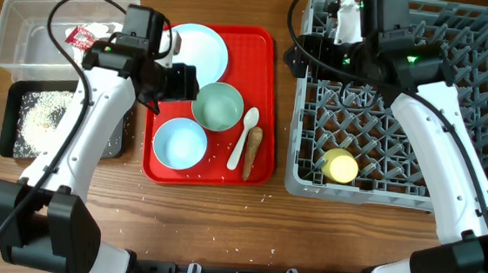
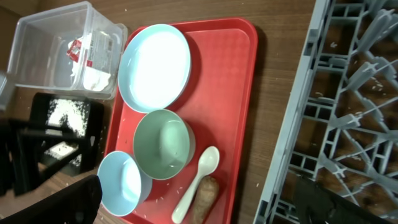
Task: Sort waste into correct bins and load items into the dishwasher rack
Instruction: 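Reach the right gripper to the green bowl and grasp it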
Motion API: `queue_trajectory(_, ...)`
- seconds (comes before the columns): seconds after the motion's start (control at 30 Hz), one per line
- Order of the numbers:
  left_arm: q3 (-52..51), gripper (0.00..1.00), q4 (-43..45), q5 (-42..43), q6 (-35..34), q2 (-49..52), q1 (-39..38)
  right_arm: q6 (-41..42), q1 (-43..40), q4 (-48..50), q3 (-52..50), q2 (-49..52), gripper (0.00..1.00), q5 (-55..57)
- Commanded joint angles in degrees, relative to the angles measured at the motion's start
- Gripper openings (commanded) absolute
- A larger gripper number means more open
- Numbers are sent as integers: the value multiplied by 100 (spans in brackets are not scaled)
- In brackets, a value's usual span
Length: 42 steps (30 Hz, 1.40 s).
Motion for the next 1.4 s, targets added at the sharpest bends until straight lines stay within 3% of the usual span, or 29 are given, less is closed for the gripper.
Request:
queue_trajectory(0.0,96,77,205,-61,155,72,35,111,37,15,87,74,100,-160)
queue_trajectory(0.33,96,78,149,-181,-170,72,942,1255,964,562,87,859,85,809)
queue_trajectory(0.53,96,79,138,-188,-310,72,1207,1309,1449,944,87,1600,77,1204)
queue_trajectory(0.93,96,81,131,-186,-664,74,1698,1397,1648,1248,87,2483,76,1458)
queue_trajectory(1.27,96,83,103,-186,-667,81,1698,1401,1650,1397,87,2608,72,1458)
queue_trajectory(1.37,96,88,66,-184,-664,83,1698,1394,1650,1414,87,2608,73,1458)
